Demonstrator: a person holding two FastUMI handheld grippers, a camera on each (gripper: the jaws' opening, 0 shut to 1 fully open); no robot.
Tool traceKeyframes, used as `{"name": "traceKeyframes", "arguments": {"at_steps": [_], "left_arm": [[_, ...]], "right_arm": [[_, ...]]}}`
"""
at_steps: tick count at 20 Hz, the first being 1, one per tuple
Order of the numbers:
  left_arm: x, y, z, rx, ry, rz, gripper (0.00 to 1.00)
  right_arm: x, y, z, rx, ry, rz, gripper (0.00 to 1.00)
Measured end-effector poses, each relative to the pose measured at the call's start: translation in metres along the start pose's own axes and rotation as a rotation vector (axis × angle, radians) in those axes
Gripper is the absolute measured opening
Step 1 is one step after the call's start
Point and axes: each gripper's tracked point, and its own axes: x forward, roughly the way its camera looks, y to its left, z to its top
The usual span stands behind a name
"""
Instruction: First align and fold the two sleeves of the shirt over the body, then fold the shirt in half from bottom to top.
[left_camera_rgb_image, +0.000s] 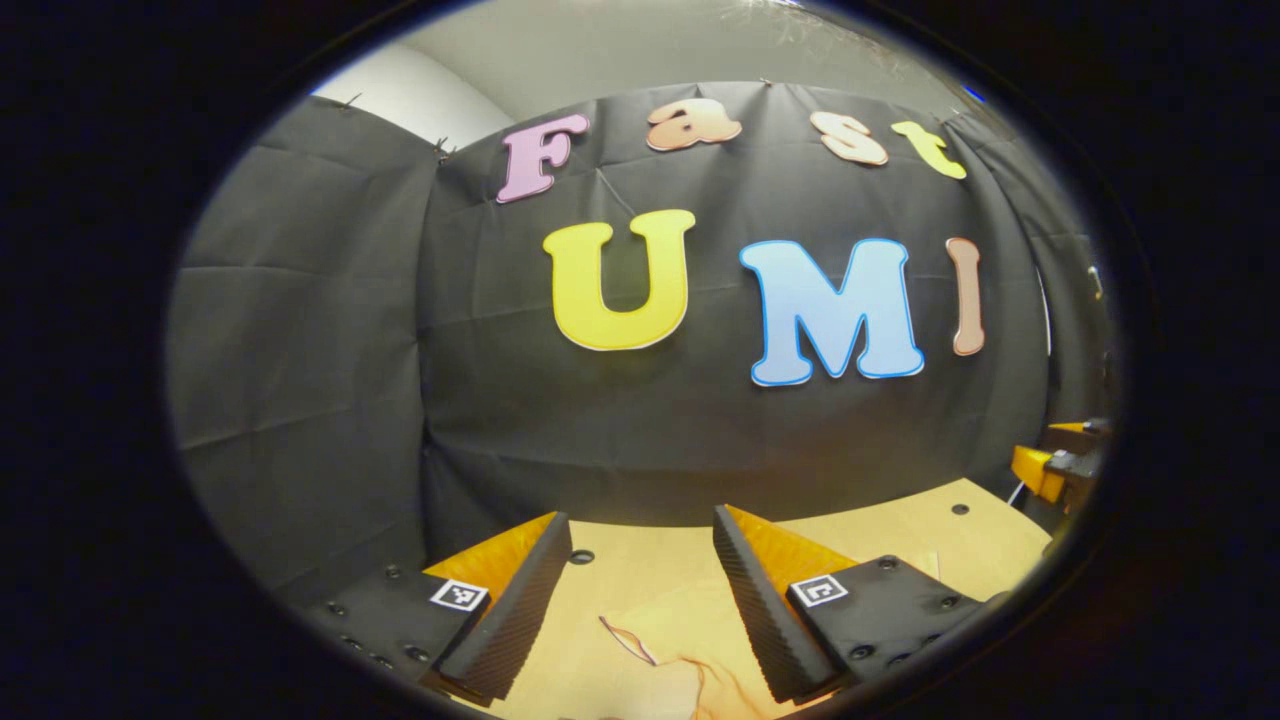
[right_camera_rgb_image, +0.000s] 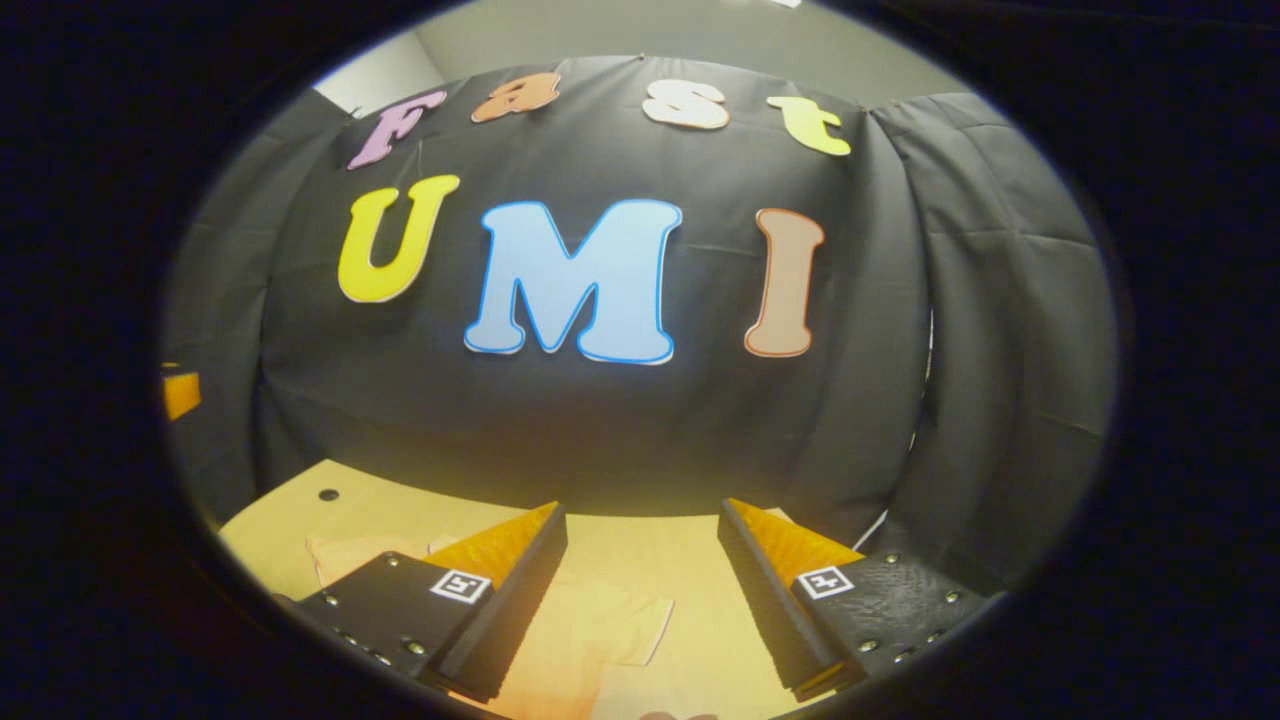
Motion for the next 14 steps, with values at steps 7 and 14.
{"name": "traceKeyframes", "arguments": {"at_steps": [7, 14], "left_arm": [[-0.022, 0.015, -0.007, 0.010, 0.018, 0.058, 0.93], [-0.036, 0.029, -0.013, 0.007, 0.046, 0.127, 0.94]], "right_arm": [[0.042, 0.009, -0.067, -0.029, 0.180, 0.059, 0.94], [0.081, 0.011, -0.152, -0.008, 0.415, 0.077, 0.96]]}}
